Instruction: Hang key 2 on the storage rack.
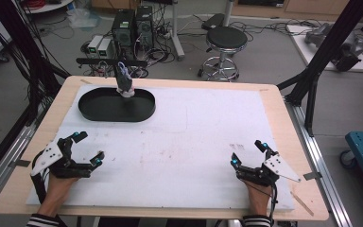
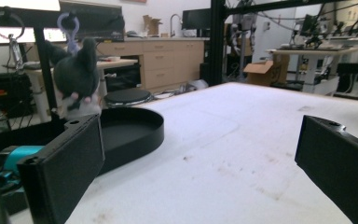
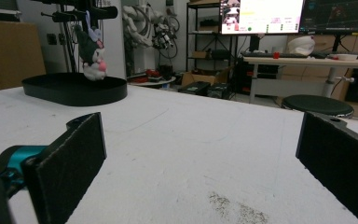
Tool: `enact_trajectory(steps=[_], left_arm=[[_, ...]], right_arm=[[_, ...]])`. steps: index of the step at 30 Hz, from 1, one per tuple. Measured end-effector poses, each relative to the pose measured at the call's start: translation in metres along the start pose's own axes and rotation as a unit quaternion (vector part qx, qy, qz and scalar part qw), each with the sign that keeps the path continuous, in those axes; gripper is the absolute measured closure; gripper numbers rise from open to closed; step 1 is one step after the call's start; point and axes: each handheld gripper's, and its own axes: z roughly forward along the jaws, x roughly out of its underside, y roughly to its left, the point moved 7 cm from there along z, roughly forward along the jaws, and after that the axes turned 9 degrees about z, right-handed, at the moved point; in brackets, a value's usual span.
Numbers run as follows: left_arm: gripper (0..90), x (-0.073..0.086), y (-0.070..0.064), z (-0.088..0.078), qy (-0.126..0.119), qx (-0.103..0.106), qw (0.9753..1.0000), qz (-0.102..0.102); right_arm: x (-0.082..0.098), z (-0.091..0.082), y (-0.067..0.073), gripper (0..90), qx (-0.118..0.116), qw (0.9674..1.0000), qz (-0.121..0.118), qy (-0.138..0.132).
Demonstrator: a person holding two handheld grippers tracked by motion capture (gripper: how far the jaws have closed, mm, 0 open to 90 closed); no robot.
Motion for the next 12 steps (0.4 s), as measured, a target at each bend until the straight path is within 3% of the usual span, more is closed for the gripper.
enact_trajectory(steps=[4,12], left_arm=[[1.7,0.0091,-0.0003,0.0028,0.017,0.0,0.9998,-0.006],[4.1,0.0095,-0.0007,0.0038,0.02,-0.003,0.9998,-0.004]], right_arm=[[0.0,0.0,0.0,0.7,0.0,1.0,0.0,0.0],[-0.0001,0.0002,0.0002,0.7,0.0,1.0,-0.002,-0.001]])
